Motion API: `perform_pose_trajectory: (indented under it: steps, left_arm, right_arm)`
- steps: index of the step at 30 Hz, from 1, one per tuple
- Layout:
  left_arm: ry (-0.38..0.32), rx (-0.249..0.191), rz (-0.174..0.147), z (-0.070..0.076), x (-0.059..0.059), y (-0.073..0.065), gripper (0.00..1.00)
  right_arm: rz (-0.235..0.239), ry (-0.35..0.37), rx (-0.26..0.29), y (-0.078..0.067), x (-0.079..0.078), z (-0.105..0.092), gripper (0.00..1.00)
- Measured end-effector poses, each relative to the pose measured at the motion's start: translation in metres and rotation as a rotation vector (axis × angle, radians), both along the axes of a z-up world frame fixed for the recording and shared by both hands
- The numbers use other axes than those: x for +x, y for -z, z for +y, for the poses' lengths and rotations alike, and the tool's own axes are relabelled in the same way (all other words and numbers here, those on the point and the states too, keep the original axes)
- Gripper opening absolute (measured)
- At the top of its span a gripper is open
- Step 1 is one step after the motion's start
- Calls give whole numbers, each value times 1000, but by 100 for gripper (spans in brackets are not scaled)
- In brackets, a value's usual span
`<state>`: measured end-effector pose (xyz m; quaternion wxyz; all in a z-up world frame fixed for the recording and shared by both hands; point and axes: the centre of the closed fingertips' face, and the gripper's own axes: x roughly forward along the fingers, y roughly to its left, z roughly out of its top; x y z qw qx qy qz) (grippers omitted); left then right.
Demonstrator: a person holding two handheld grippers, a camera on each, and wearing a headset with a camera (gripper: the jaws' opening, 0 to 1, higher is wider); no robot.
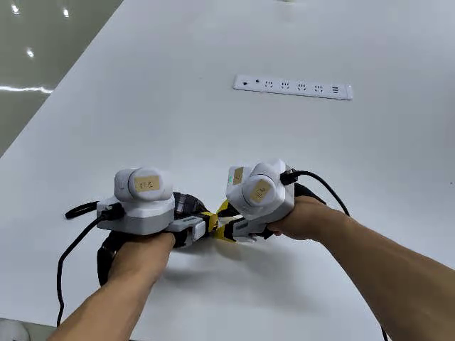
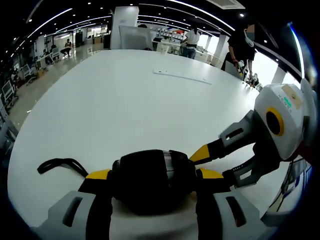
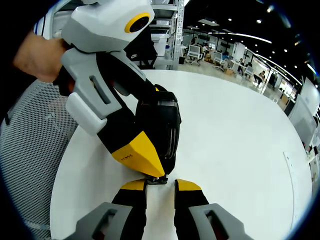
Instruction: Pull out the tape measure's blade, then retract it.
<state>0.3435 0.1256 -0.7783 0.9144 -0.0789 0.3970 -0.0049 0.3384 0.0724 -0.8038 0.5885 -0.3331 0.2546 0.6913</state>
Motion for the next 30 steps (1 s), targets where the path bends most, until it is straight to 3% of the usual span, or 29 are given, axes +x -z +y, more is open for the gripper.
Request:
perform_pose_trajectory:
  steps: [18,30]
  left_arm:
    - [61,8,9,-2,-5,-3,70]
    - [105,10,6,-3,-12,-7,73]
  right_arm:
    - [2,58,9,-12,2,-26,25]
    - [-2,117,32,-27,6,-46,32]
